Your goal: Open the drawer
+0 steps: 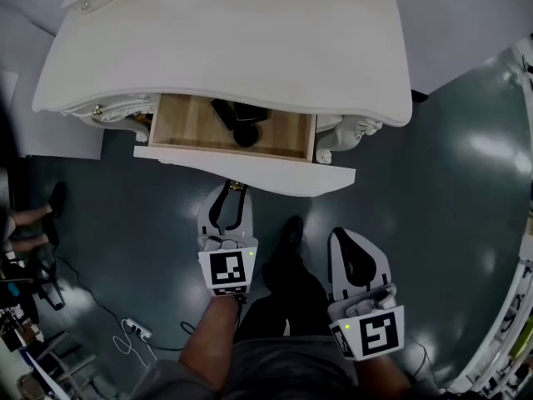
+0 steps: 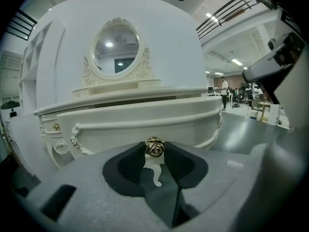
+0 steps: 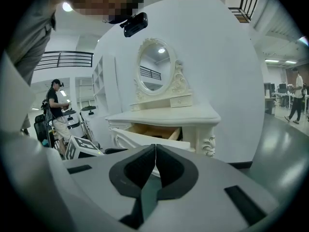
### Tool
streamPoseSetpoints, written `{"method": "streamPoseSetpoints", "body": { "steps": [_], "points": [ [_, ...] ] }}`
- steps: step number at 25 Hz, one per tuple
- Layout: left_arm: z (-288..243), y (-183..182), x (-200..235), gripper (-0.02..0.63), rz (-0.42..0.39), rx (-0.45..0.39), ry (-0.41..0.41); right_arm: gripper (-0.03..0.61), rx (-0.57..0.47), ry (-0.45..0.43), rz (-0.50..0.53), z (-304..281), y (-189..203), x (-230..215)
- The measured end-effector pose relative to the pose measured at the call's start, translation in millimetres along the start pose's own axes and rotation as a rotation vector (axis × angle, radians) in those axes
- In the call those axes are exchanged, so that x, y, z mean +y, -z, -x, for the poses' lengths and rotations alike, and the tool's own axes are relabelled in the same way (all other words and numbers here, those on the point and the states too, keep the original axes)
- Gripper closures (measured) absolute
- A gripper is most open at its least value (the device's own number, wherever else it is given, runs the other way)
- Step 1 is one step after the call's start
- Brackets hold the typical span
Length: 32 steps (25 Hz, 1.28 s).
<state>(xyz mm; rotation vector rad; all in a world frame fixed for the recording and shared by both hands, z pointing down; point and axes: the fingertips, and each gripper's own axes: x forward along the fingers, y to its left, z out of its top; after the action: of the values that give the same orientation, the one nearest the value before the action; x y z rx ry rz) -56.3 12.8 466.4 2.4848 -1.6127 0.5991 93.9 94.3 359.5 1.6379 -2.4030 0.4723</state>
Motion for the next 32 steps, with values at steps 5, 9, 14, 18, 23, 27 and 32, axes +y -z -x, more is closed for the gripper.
{"method": "streamPoseSetpoints", "body": {
  "steps": [5,9,14,18,23,27,32],
  "points": [
    [-0.6,-0.8,0.7,0.485,0.003,0.011,0.007,0.565,0.003,0.011,0.009,-0.5,-8.8,1.5],
    [2.6,-0.2,0.7,0.485,0.003,0.014,0.008,0.565,0.000,0.012,0.017,0.8,-13.3,6.9],
    [5.8,2.8,-0.3,0.485,0.003,0.022,0.009,0.565,-0.007,0.013,0.031,4.1,-18.9,10.1],
    [18.0,6.2,-2.7,0.485,0.002,0.022,0.004,0.565,-0.018,0.017,0.040,15.3,-21.9,14.4],
    [25.1,7.7,-4.8,0.485,-0.002,0.026,0.003,0.565,-0.015,0.020,0.041,22.3,-22.8,13.9],
    [30.8,11.1,-6.2,0.485,-0.001,0.027,-0.001,0.565,-0.024,0.021,0.041,25.8,-23.3,15.0],
    [38.8,14.2,-8.1,0.485,-0.007,0.032,-0.003,0.565,-0.034,0.022,0.042,32.4,-24.1,18.3]
  ]
}}
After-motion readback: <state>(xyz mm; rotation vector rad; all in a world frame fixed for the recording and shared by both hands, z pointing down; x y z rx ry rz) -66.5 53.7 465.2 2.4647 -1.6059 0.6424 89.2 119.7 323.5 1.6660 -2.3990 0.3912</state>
